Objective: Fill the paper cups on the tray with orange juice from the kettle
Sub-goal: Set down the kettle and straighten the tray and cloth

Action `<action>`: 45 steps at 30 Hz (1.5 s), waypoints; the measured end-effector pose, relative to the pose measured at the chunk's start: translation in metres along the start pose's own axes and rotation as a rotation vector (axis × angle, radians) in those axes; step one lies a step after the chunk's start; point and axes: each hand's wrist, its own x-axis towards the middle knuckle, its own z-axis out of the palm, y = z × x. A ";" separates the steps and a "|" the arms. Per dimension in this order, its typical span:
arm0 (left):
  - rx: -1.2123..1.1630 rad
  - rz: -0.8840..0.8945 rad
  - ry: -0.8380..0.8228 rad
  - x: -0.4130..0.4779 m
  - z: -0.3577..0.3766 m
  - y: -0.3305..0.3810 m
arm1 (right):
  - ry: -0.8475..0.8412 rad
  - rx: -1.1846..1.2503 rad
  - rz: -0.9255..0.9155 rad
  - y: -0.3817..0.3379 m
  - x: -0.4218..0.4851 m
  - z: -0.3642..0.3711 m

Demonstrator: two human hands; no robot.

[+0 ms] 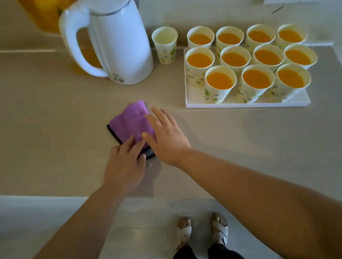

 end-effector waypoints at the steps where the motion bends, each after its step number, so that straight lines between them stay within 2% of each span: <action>1: -0.065 -0.010 0.015 -0.003 -0.005 0.001 | -0.037 -0.049 -0.017 -0.005 0.012 0.005; 4: -0.297 -0.303 0.106 0.000 -0.021 -0.021 | -0.176 -0.352 -0.137 -0.015 0.039 0.025; 6: -0.303 -0.453 0.202 0.006 -0.028 -0.034 | -0.239 -0.533 -0.207 -0.017 0.046 0.036; 9: -0.214 -0.457 0.187 0.014 -0.027 -0.037 | -0.229 -0.571 -0.201 -0.008 0.043 0.035; 14: -0.050 -0.407 0.019 0.012 -0.016 -0.042 | -0.098 -0.568 0.132 0.022 0.057 0.013; 16: -0.033 -0.390 0.003 0.013 -0.013 -0.046 | -0.057 -0.485 0.275 0.019 0.080 0.009; 18: -0.071 -0.391 0.017 0.014 -0.015 -0.050 | -0.024 -0.449 0.345 0.004 0.103 0.016; 20: -0.170 -0.387 0.080 0.014 -0.017 -0.053 | -0.069 -0.507 0.236 -0.019 0.107 0.029; 24: -0.486 -0.583 0.365 0.008 -0.028 -0.056 | -0.274 -0.610 -0.321 -0.023 0.062 0.039; 25: -0.502 -0.580 0.375 0.006 -0.030 -0.057 | -0.280 -0.598 -0.358 -0.011 0.059 0.030; 26: -0.497 -0.544 0.333 0.004 -0.031 -0.056 | -0.256 -0.579 -0.312 0.002 0.061 0.021; 29: -0.484 -0.476 0.202 -0.001 -0.028 -0.057 | -0.136 -0.538 0.031 0.014 0.083 0.008; 31: -0.490 -0.509 0.253 -0.005 -0.029 -0.055 | -0.139 -0.539 0.123 -0.007 0.091 0.022; 33: -0.536 -0.595 0.377 -0.011 -0.031 -0.050 | -0.193 -0.574 0.040 -0.036 0.078 0.044; 35: -0.552 -0.643 0.444 -0.017 -0.032 -0.045 | -0.253 -0.615 -0.154 -0.052 0.045 0.064; 37: -0.543 -0.660 0.423 -0.023 -0.029 -0.041 | -0.318 -0.626 -0.369 -0.045 0.006 0.068; 39: -0.555 -0.658 0.372 -0.031 -0.028 -0.031 | -0.359 -0.620 -0.480 -0.014 -0.022 0.050; 41: -0.557 -0.620 0.302 -0.038 -0.023 -0.019 | -0.312 -0.632 -0.393 0.025 -0.036 0.023; 43: -0.554 -0.577 0.253 -0.042 -0.020 -0.008 | -0.237 -0.650 -0.161 0.046 -0.043 0.003; 45: -0.572 -0.586 0.252 -0.045 -0.020 -0.004 | -0.172 -0.608 -0.010 0.040 -0.035 0.004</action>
